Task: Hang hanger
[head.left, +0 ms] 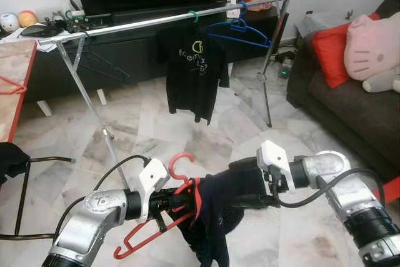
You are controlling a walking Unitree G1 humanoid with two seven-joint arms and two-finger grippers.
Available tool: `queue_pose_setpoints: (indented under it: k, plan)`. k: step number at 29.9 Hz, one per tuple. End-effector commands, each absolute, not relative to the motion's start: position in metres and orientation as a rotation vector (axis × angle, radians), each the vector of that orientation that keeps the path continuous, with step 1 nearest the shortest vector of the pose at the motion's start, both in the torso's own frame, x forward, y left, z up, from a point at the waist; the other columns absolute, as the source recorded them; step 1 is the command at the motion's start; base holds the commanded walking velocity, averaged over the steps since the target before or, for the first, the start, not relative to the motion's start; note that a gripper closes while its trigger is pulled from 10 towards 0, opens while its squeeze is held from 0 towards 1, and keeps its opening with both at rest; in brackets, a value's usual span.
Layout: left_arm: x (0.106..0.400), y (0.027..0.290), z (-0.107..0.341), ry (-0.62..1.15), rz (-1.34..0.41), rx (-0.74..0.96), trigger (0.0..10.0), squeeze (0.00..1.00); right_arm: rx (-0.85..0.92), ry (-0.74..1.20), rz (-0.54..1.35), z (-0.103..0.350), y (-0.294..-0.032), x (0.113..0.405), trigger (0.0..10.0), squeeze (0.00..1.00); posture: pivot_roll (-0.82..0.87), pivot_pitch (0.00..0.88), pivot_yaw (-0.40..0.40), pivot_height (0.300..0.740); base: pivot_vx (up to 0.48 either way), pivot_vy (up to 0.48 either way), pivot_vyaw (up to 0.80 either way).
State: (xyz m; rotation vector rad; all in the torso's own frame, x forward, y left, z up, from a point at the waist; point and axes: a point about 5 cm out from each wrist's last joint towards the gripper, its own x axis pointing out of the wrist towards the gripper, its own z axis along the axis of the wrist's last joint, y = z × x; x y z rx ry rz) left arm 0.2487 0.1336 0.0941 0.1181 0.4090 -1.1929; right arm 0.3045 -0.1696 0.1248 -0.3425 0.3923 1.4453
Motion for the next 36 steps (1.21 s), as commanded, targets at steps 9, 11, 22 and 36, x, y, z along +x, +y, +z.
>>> queue_pose_setpoints:
  k: [9, 11, 22, 36]
  plan:
    - [0.246, 0.124, 0.104, 0.394, -1.322, 0.191, 10.0, 0.00, -0.361, 0.416, 1.559, 0.127, -0.167, 0.307, 10.0, 0.00, -0.01, 0.000, -0.092, 0.740, 0.000, 0.000, 0.00]
    - [0.246, 0.123, 0.106, 0.392, -1.330, 0.194, 10.0, 0.00, -0.362, 0.421, 1.567, 0.126, -0.166, 0.307, 10.0, 0.00, -0.01, 0.000, -0.095, 0.740, 0.000, 0.000, 0.00]
    - [0.245, 0.118, 0.115, 0.372, -1.395, 0.219, 10.0, 0.00, -0.352, 0.493, 1.619, 0.104, -0.154, 0.307, 10.0, 0.00, 0.00, 0.000, -0.104, 0.740, 0.000, 0.000, 0.00]
    - [0.248, 0.114, 0.119, 0.365, -1.406, 0.236, 10.0, 0.00, -0.313, 0.510, 1.623, 0.091, -0.147, 0.308, 7.1, 0.00, 0.02, 0.000, -0.104, 0.740, 0.000, 0.000, 0.00]
